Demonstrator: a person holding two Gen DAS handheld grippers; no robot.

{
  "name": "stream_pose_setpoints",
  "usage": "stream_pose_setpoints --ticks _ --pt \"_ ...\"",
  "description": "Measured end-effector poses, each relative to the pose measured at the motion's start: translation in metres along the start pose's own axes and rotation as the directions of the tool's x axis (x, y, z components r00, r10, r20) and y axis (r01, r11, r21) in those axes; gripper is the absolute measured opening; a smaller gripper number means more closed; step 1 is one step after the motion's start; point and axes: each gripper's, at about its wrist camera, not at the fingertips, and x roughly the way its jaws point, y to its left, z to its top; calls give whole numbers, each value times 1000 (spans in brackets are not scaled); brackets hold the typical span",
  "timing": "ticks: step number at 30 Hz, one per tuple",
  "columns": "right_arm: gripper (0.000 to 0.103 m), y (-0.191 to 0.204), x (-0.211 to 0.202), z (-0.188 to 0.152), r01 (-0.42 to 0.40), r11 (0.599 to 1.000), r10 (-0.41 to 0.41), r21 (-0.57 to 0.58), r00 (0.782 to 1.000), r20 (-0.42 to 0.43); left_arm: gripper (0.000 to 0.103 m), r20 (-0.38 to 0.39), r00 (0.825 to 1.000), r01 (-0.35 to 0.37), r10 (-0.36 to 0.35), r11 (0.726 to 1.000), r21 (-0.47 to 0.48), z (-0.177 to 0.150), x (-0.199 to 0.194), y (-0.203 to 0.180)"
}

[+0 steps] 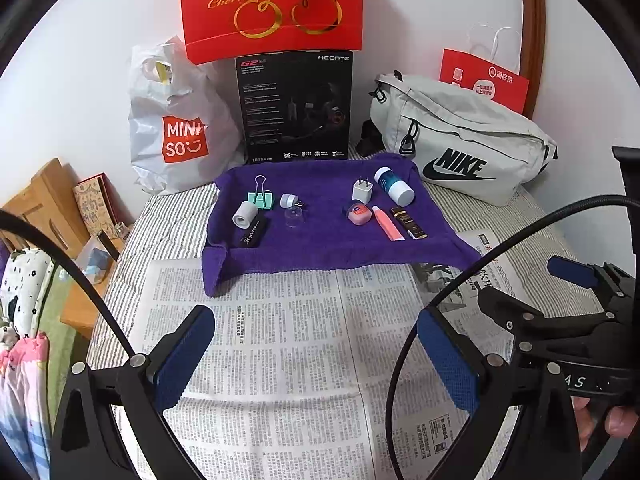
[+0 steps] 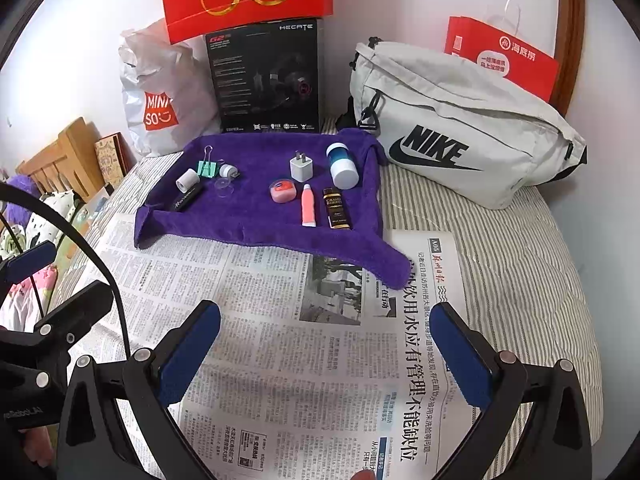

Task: Organize rigid objects

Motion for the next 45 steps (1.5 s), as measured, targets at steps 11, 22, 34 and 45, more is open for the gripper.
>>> stream_pose_setpoints --ticks 11,22,34,45 --pt "103 -1 0 -2 9 1000 -9 0 1000 -8 102 -10 1000 -14 14 1000 -12 -1 2 5" --pt "103 -3 0 -2 18 1000 -18 0 1000 -7 102 -18 1000 -4 3 1000 -25 -3 3 6" --pt "103 -4 -1 -3 18 1000 -18 4 1000 -5 102 -34 999 -1 0 999 -34 -4 6 4" --pt "103 -4 -2 -3 19 1000 -19 5 1000 -4 102 -39 999 -1 0 1000 -31 -5 7 3"
